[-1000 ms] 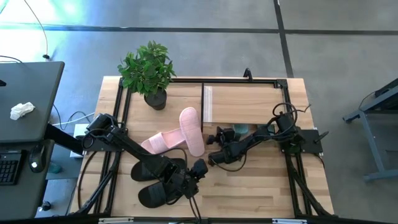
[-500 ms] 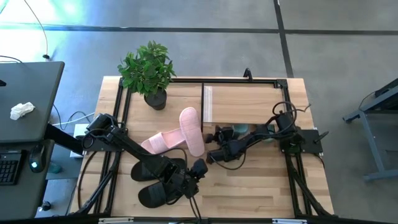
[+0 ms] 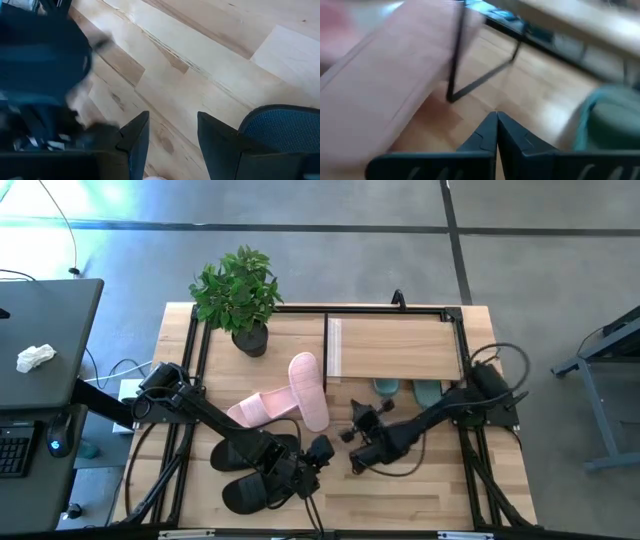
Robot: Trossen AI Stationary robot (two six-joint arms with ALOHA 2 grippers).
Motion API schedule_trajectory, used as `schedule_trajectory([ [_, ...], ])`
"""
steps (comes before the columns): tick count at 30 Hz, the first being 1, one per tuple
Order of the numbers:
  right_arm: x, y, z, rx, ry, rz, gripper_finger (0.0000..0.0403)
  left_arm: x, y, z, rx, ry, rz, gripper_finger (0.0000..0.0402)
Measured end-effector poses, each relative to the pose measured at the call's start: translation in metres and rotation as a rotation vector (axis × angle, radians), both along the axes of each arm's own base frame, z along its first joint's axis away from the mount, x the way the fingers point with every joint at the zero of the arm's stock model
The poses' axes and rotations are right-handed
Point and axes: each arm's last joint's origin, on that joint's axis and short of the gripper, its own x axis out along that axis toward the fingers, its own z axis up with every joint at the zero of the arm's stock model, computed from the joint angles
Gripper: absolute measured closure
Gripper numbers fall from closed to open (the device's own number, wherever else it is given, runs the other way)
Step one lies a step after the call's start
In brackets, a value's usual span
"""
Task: Pick and place slides into the shelf
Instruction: Adjust the green slides
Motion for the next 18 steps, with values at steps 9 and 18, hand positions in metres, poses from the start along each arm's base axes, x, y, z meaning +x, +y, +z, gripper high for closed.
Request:
schedule_trajectory([
  [9,-0.043,0.02,0.039,0.025,0.519,0.358,0.0402,-0.001,0.0,-0.001,0.011,0.015,-0.006,0.0252],
  [18,-0.07,0.009,0.046,0.074,0.706,0.267,0.0341,-0.001,0.001,-0.001,0.013,0.017,-0.005,0.0252],
])
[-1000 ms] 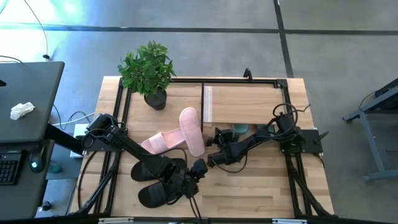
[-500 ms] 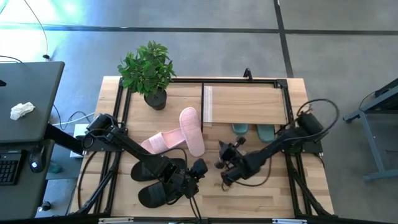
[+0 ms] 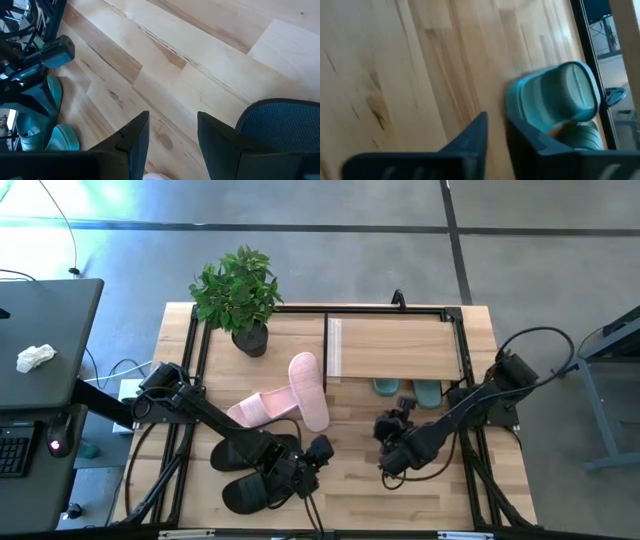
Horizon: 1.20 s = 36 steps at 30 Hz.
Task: Pick and place slides into the shelf
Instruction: Adjust the green slides
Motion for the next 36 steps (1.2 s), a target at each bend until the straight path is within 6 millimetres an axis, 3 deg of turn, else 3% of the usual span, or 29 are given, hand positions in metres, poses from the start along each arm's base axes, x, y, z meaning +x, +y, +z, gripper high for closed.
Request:
schedule_trajectory([
  [6,0.002,-0.003,0.001,-0.11,0.038,0.084,0.0224,0.0,0.0,0.0,0.002,-0.001,0.002,0.0252],
  [10,0.002,-0.013,-0.001,-0.094,0.1,0.054,0.0183,0.0,0.0,0.0,0.002,-0.001,0.002,0.0252],
  [20,-0.008,-0.049,-0.036,-0.089,0.188,-0.032,0.0195,0.0,0.0,0.0,0.005,0.0,-0.001,0.0252],
  [27,-0.001,-0.061,-0.05,-0.037,0.193,0.021,0.0199,0.0,0.0,0.0,0.008,0.0,-0.004,0.0252],
  [36,0.002,-0.079,-0.055,-0.026,0.189,-0.04,0.0205,0.0,0.0,0.0,0.009,-0.001,-0.006,0.0252],
])
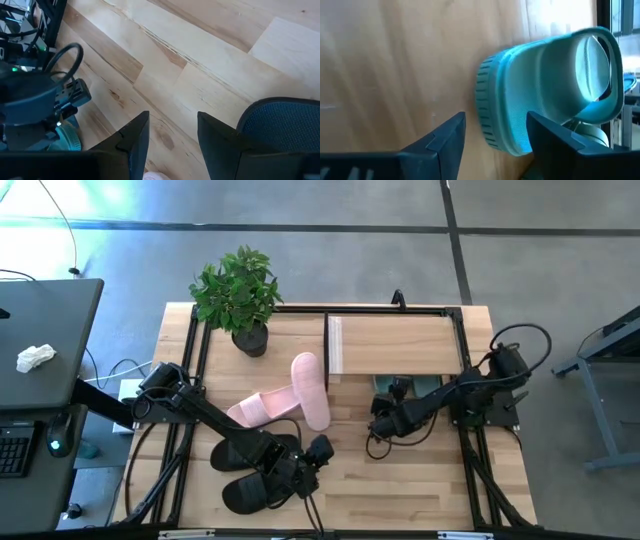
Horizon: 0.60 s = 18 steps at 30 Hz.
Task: Pick and place slides into the shelf
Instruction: Adjust the green slides
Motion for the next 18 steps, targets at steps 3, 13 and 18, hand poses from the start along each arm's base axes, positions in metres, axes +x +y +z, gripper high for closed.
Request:
schedule_trajectory([
  [3,0.0012,-0.0036,0.0,-0.001,-0.005,-0.015,0.0223,0.0,0.0,0.0,0.0,0.0,0.0,0.0252],
  [13,0.0017,-0.0049,-0.0013,0.073,-0.007,-0.058,0.0362,0.0001,0.0,0.0001,-0.001,-0.001,0.0,0.0252],
  [18,-0.0003,0.0018,-0.0012,0.083,-0.061,-0.101,0.039,0.0003,-0.0001,0.0002,-0.002,-0.003,0.001,0.0252],
])
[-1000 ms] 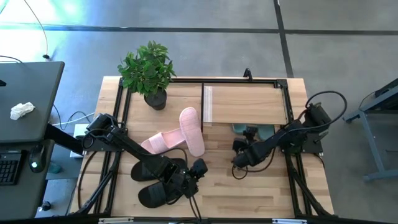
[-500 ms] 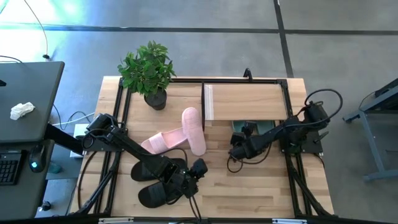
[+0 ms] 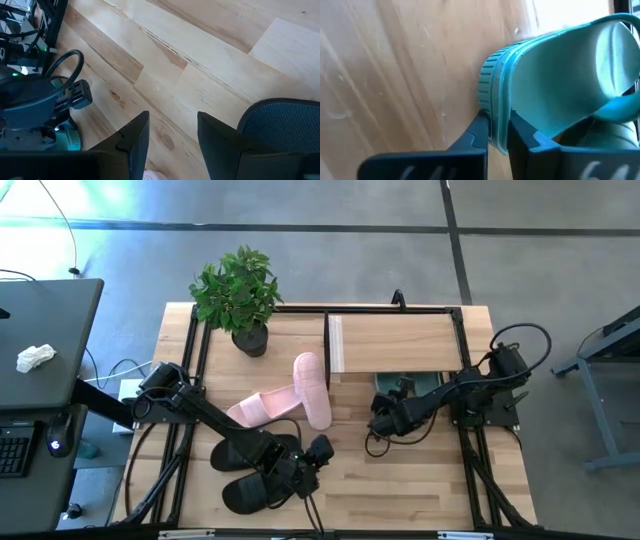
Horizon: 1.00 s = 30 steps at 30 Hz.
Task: Pick and place slides into the shelf
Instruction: Adjust the green slides
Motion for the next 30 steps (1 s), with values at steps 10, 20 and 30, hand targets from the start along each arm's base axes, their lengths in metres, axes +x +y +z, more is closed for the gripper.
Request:
schedule_trajectory([
  [10,-0.016,0.025,0.001,-0.012,-0.043,-0.03,0.0399,0.0,0.0,0.0,-0.001,-0.002,0.0,0.0252],
  [20,-0.035,0.039,0.003,-0.008,0.01,-0.082,0.0401,0.001,-0.001,0.001,-0.008,-0.016,0.0,0.0252],
  [30,-0.035,0.039,0.003,0.013,0.022,-0.089,0.0393,0.001,-0.001,0.001,-0.008,-0.016,0.0,0.0252],
])
